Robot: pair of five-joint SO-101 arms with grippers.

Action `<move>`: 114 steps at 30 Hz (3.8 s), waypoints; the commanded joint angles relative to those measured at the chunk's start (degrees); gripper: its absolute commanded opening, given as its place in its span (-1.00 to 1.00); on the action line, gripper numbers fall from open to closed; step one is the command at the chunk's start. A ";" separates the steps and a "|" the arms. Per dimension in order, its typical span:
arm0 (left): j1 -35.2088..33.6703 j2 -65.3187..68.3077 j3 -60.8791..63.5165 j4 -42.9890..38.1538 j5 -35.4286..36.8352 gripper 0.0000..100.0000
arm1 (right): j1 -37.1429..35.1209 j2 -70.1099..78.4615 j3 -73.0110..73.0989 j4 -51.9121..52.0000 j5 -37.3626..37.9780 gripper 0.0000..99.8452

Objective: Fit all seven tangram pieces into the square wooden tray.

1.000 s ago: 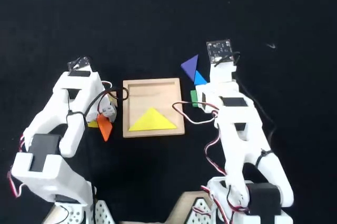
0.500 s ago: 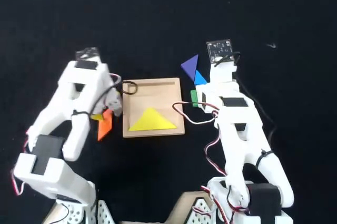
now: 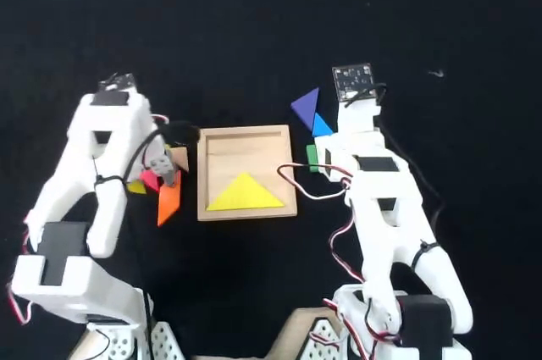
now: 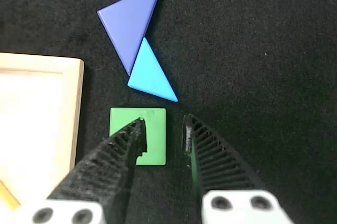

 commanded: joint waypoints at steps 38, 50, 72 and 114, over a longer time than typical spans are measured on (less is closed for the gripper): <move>3.12 -8.00 12.18 -4.84 -1.32 -0.66 | 0.70 -0.04 -0.22 -1.23 0.09 -0.75; 3.47 -7.30 19.47 -15.47 -0.97 -0.66 | 0.70 -0.04 -0.22 -1.23 0.09 -0.75; 18.33 -7.91 8.13 -5.80 2.73 -0.66 | 0.70 -0.04 -0.22 -1.41 0.09 -0.75; 8.75 -7.30 23.52 -20.31 -2.20 -0.66 | 0.70 -0.04 0.04 -1.41 0.09 -0.75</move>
